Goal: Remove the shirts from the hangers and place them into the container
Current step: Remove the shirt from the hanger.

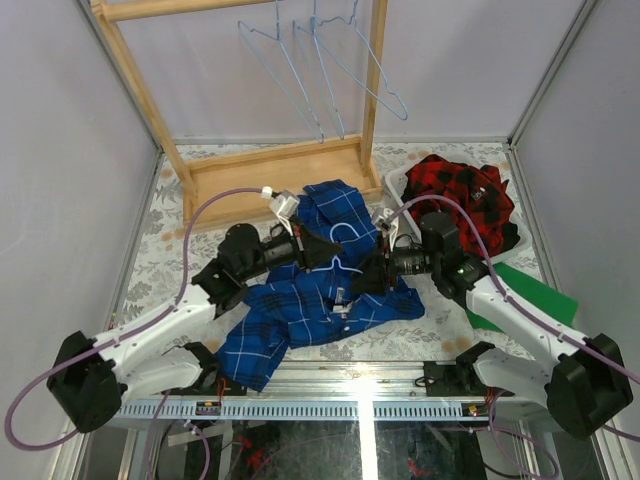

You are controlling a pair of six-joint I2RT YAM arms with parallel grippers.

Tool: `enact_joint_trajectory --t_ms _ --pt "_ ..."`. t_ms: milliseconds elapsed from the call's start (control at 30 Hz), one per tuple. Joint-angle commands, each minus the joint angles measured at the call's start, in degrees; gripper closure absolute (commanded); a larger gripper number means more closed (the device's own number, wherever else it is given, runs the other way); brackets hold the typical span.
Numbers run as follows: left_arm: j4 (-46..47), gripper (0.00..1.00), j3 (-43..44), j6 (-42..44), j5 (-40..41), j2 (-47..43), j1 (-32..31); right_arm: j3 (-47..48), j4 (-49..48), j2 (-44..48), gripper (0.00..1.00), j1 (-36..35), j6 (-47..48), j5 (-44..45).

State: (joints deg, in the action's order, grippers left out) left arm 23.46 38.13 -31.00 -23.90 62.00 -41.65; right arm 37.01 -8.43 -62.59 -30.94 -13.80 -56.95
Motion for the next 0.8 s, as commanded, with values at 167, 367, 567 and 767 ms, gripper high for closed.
enact_joint_trajectory --t_ms 167,367,567,767 --pt "-16.31 1.00 1.47 8.78 18.27 -13.88 -0.11 4.39 5.10 12.24 0.17 -0.53 -1.21 27.65" --pt "-21.53 1.00 2.36 8.75 23.29 -16.08 -0.17 4.54 8.20 13.82 0.12 -0.54 0.45 29.16" --pt "-21.33 1.00 2.46 5.98 26.64 -16.20 -0.18 9.26 15.73 8.39 0.14 -5.74 3.28 34.80" --pt "-21.59 1.00 2.99 5.26 26.11 -16.43 -0.19 11.90 17.10 4.73 0.14 -11.17 4.96 45.72"
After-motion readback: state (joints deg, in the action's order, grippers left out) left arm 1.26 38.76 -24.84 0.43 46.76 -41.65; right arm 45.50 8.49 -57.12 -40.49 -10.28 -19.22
